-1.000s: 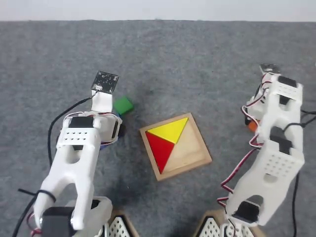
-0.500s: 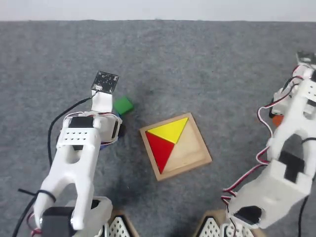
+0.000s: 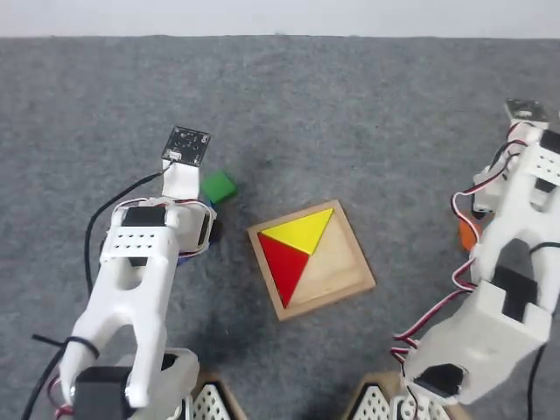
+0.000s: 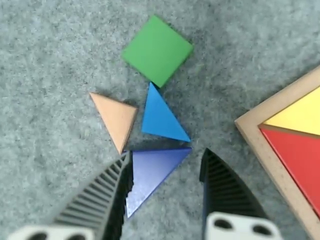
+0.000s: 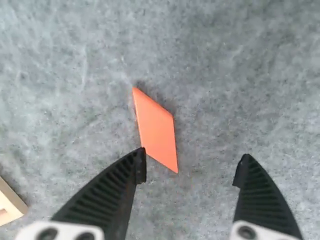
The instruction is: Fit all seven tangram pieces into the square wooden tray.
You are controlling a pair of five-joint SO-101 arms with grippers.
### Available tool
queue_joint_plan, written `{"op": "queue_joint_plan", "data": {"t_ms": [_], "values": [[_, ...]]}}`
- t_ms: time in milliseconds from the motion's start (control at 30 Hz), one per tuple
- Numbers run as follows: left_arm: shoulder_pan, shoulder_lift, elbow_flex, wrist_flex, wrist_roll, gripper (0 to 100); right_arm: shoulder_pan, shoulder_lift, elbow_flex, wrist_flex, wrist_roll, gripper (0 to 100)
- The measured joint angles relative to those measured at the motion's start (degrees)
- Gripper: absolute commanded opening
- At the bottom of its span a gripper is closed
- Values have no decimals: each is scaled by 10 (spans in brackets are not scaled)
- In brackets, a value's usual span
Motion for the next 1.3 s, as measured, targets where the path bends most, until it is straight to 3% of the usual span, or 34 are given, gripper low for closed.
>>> {"op": "queue_joint_plan", "data": {"t_ms": [433,867,967,1067,1300], "values": [[0,0,0,0,0,207,-12,119,60,-88,-11,278],[0,0,0,0,0,207,-15,126,59,-91,-21,277],[0,0,0,0,0,207,-18,123,60,-91,-21,210],[0,0,0,0,3,207,-18,94,63,-80,-25,135],[0,-100,69,-47,28,207,-26,-82,154,-73,-41,118]]}}
